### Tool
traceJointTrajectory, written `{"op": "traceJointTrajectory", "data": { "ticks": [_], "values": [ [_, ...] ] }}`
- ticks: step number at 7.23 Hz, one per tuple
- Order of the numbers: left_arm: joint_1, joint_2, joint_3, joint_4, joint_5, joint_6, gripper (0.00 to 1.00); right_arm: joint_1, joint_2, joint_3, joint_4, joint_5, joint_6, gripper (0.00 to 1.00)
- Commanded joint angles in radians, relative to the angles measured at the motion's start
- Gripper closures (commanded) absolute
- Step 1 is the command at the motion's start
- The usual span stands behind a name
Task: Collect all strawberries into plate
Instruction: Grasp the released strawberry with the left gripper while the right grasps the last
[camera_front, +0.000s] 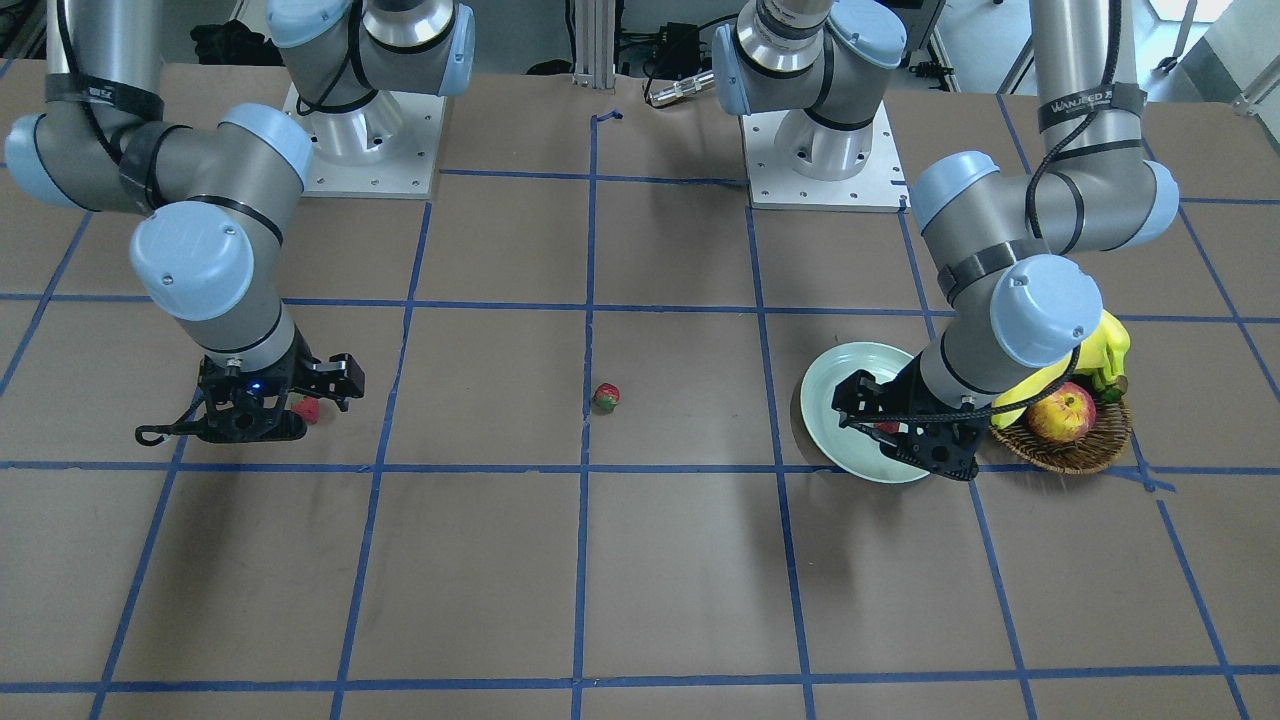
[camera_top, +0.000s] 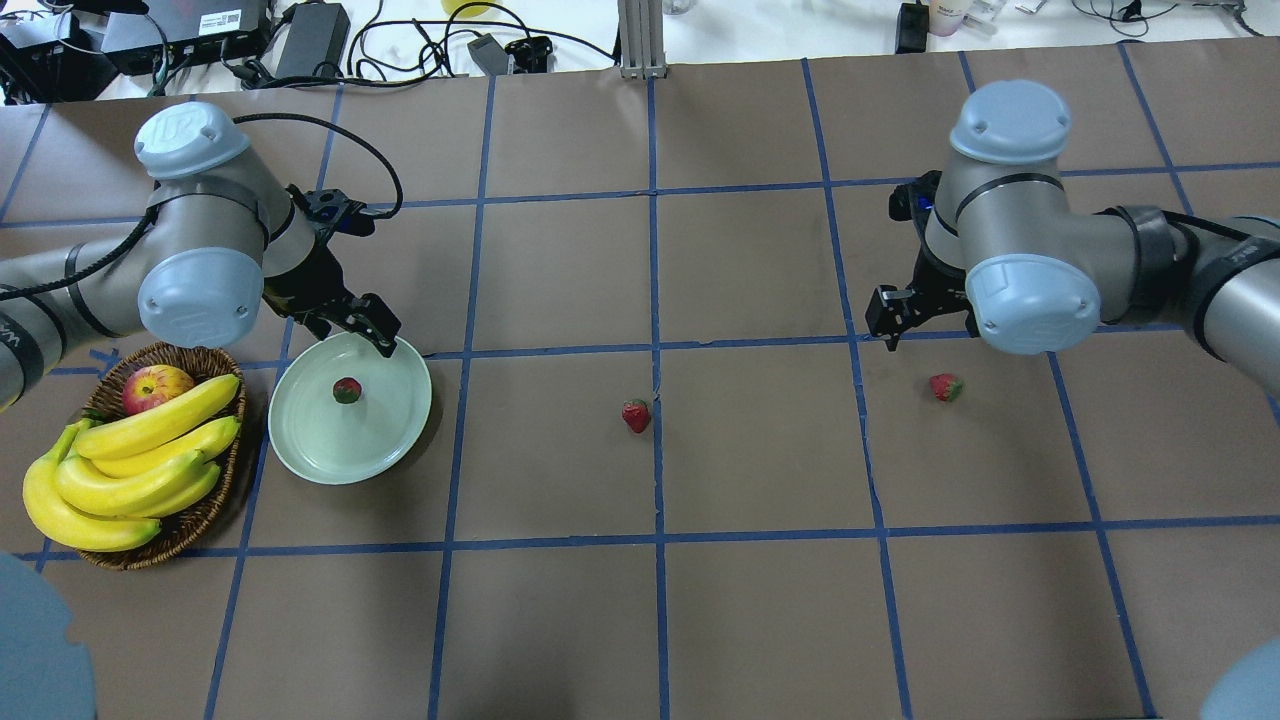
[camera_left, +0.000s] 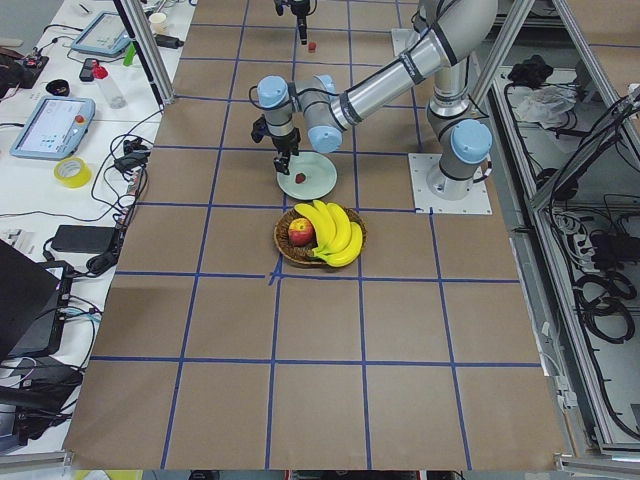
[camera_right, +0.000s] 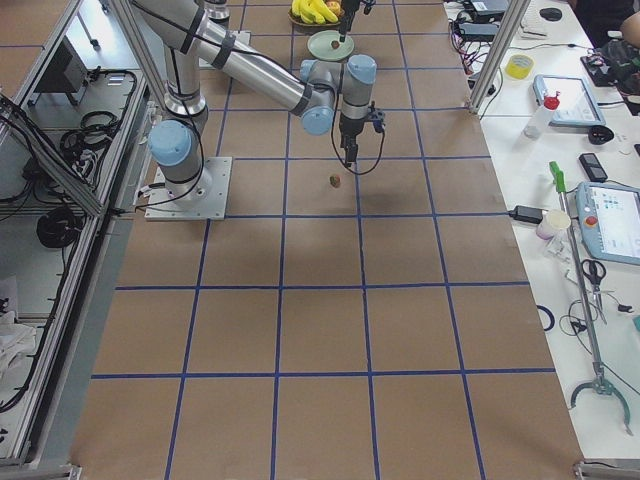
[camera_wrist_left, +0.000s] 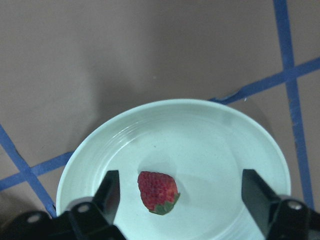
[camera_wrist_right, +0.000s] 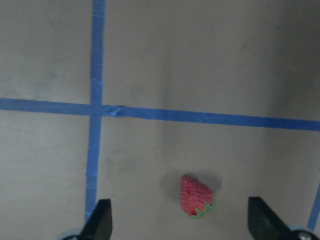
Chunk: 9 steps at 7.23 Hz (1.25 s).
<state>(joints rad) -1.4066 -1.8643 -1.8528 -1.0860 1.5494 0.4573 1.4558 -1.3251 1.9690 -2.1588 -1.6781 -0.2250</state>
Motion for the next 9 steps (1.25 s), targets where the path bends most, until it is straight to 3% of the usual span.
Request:
{"op": "traceJointTrajectory", "data": {
  "ticks": [1, 3, 5, 6, 9],
  "values": [
    [-0.182, 0.024, 0.034, -0.028, -0.012, -0.296, 0.0, -0.032, 0.012, 0.097, -0.149, 0.023, -0.057, 0.06],
    [-0.319, 0.002, 0.031, 0.003, -0.067, -0.498, 0.0, -0.037, 0.04, 0.137, -0.194, 0.031, -0.059, 0.24],
    [-0.424, -0.042, 0.021, 0.098, -0.142, -0.614, 0.0, -0.041, 0.04, 0.145, -0.207, 0.032, -0.059, 0.8],
    [-0.477, -0.071, 0.018, 0.128, -0.138, -0.679, 0.04, -0.041, 0.04, 0.145, -0.207, 0.028, -0.06, 1.0],
    [-0.509, -0.145, -0.015, 0.216, -0.14, -0.735, 0.07, -0.041, 0.029, 0.113, -0.191, 0.008, -0.054, 1.0]
  ]
}}
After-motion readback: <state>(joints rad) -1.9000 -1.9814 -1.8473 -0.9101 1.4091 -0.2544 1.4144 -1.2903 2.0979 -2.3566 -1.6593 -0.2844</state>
